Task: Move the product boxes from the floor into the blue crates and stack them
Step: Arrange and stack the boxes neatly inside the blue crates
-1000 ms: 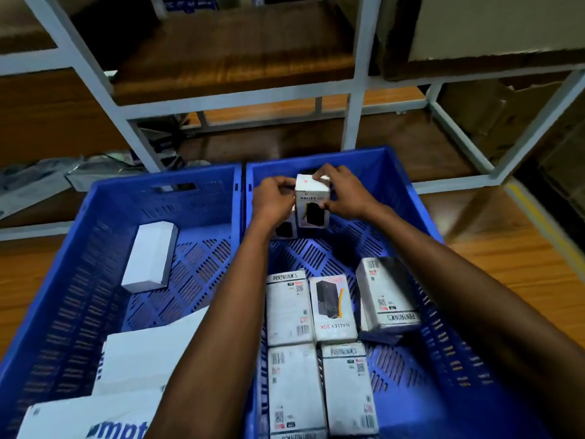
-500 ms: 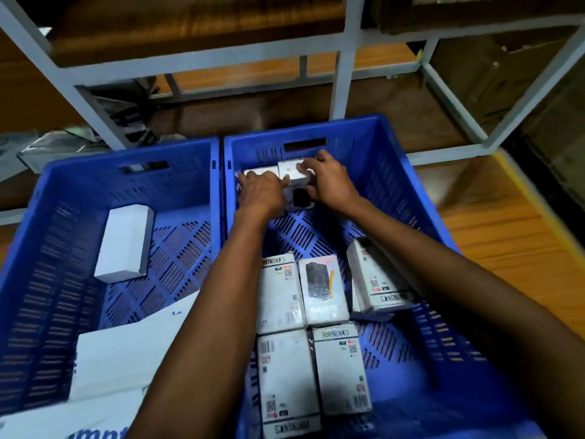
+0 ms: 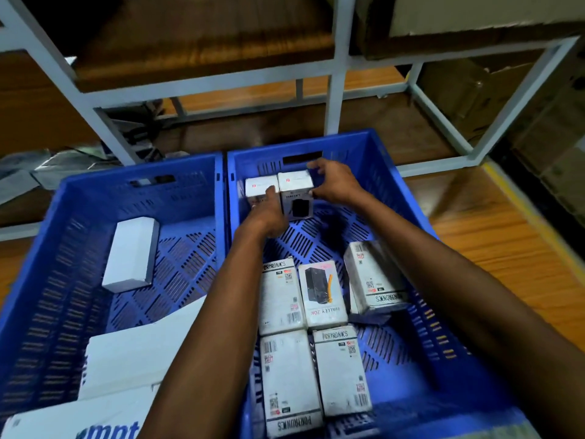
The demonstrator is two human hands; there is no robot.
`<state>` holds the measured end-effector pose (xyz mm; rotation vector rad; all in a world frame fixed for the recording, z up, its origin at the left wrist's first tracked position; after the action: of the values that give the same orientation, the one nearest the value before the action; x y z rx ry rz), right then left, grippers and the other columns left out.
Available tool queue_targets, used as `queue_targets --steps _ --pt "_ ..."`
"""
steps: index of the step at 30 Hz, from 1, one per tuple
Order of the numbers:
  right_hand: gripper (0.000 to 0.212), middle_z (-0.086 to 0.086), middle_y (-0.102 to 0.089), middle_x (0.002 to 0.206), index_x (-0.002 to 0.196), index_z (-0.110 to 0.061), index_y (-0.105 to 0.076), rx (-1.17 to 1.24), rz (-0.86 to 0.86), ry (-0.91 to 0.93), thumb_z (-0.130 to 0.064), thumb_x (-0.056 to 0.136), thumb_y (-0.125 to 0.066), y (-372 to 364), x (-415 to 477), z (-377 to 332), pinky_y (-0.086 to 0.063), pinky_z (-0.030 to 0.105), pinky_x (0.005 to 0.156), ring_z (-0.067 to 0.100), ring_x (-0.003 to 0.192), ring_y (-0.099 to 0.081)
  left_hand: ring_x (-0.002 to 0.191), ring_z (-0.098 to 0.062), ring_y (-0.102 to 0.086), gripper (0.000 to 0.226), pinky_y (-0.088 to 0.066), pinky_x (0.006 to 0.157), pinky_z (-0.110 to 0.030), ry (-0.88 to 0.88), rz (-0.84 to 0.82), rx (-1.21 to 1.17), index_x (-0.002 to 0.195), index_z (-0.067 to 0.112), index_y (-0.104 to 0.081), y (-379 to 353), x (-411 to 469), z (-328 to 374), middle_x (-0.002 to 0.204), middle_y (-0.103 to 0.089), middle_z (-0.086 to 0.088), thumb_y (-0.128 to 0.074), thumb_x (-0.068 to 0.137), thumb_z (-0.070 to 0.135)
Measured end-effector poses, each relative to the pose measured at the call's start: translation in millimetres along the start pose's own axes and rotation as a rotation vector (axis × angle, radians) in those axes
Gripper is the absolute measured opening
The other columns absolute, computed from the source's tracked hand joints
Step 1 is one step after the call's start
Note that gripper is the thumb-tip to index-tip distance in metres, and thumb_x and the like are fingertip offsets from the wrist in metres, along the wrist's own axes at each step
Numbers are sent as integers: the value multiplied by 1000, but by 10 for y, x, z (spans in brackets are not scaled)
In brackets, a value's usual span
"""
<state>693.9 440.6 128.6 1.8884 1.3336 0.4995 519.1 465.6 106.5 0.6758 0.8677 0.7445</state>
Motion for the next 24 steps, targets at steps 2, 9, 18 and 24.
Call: queue_targets --steps 2,9,18,24 --pt "49 16 -66 113 137 -10 -55 278 -18 -213 -3 90 -67 -28 -45 117 -58 38 80 29 91 -69 132 -41 -51 73 -45 109 -50 -13 7 -16 156 15 -13 9 7 11 146 -51 -23 -56 97 10" --pt "17 13 -66 79 97 -7 -66 530 -183 -274 1 91 -52 -496 -125 -11 -52 35 66 22 68 -61 120 -39 -59 66 -47 91 -37 -217 135 -69 153 17 -33 117 46 343 133 -62 -23 -60 93 8" --pt "31 9 -68 100 101 -10 -67 -190 -282 -169 -37 88 -75 21 -295 -34 -59 37 71 25 84 -67 117 -31 -62 48 -52 95 -38 -319 91 -47 135 14 -57 53 -13 488 130 -66 -12 -71 90 18" --pt "104 -4 -53 150 154 -34 -38 -494 -648 -11 -40 67 -94 423 -1052 -106 -41 28 104 18 127 -54 113 -29 -64 38 -53 92 -37 -326 -10 -13 121 12 -66 -84 -24 529 122 -69 -14 -57 87 1"
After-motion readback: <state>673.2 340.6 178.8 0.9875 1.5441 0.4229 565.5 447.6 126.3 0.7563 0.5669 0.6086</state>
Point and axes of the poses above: each hand's wrist, its own x-axis towards the middle knuckle, its own y-axis out of the back of the hand, z = x × y, the point moved 7 cm from there along x, towards the middle knuckle
